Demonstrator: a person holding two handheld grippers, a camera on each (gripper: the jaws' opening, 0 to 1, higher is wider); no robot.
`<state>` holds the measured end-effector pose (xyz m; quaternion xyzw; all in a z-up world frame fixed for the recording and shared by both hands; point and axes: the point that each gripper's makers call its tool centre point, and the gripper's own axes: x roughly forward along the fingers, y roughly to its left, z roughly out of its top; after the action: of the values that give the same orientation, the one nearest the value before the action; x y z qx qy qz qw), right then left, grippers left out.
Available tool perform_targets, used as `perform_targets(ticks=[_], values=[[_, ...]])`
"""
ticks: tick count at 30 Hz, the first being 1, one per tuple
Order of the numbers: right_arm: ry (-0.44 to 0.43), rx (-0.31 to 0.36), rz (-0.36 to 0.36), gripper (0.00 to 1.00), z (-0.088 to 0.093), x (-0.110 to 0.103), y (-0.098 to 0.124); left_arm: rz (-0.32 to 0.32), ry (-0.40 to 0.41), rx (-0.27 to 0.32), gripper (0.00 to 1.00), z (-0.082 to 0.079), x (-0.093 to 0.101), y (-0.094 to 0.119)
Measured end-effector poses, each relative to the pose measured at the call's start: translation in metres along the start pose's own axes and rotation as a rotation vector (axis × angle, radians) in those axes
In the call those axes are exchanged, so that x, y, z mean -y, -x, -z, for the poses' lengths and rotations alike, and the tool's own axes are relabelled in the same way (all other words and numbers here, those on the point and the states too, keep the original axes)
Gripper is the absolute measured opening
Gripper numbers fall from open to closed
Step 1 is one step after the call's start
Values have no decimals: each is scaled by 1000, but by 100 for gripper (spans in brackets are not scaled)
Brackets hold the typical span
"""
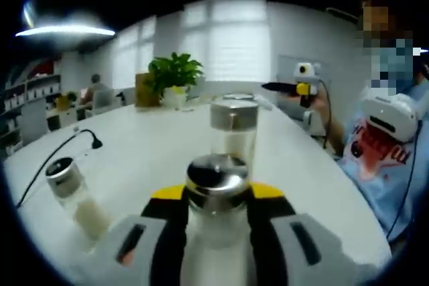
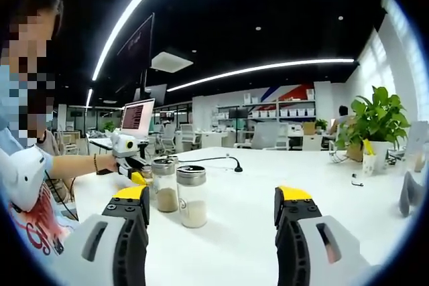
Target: Rotate the seasoning bottle until the label or dispensing opening points toward the visible target arrow and the bottle remains upright within the marked orientation range
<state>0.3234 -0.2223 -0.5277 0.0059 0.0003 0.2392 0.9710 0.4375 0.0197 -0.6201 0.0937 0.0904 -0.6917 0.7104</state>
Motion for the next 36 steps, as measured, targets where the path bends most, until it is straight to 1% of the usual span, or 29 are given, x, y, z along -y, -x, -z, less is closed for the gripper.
perform_targets(ticks=[2, 5, 7, 9, 11, 12, 14, 15, 16, 18, 21, 23, 24, 25, 29, 30, 31, 33, 34, 35, 36], values=[[2, 8, 13, 79, -4, 0, 1, 27, -6, 8, 36, 0, -1, 0], [23, -2, 2, 80, -6, -4, 1, 57, -12, 24, 36, -1, 0, 0], [27, -1, 2, 80, -8, -6, 0, 71, -8, 40, 36, -1, 1, 0], [23, 0, 18, 80, -12, -5, -5, 79, -1, 51, 36, -1, 3, 0], [44, -39, 19, 82, -11, -7, -9, 85, 11, 58, 36, -2, 3, 0], [45, -41, 21, 84, -14, -9, -10, 86, 18, 60, 36, -2, 3, 0], [51, -49, 31, 84, -19, -9, -10, 89, 33, 64, 36, -2, 3, 0], [51, -51, 65, 84, -24, -6, -9, 91, 37, 63, 36, -2, 4, -1], [60, -28, 104, 84, -32, -1, -10, 91, 37, 62, 36, -2, 4, -1], [76, -3, 140, 84, -41, 2, -9, 92, 34, 54, 36, -2, 3, 0], [104, -23, 173, 84, -41, 5, -7, 95, 37, 59, 36, -1, 4, 0], [100, -47, 164, 85, -35, 5, -6, 133, 21, 62, 36, -1, 7, 2], [95, -52, 156, 86, -33, 5, -7, 155, -1, 59, 36, -1, 8, 2], [89, -53, 141, 86, -31, 4, -7, 156, -25, 62, 36, -2, 6, 1], [78, -45, 135, 86, -30, 4, -8, 158, -15, 49, 36, -2, 6, 0], [81, -36, 127, 86, -32, 2, -10, 149, -30, 48, 36, -2, 4, 1], [78, -23, 113, 86, -34, -1, -11, 103, -65, 40, 37, -4, -1, 1], [72, -13, 96, 86, -35, -4, -12, 33, -116, 22, 39, -5, -3, 3], [71, -9, 92, 86, -36, -6, -12, -14, -83, 29, 43, -7, -6, 4], [71, -8, 91, 86, -36, -6, -12, -43, -38, 39, 50, -8, -7, 7], [73, -14, 90, 86, -35, -6, -13, -77, -12, 38, 57, -8, -9, 9]])
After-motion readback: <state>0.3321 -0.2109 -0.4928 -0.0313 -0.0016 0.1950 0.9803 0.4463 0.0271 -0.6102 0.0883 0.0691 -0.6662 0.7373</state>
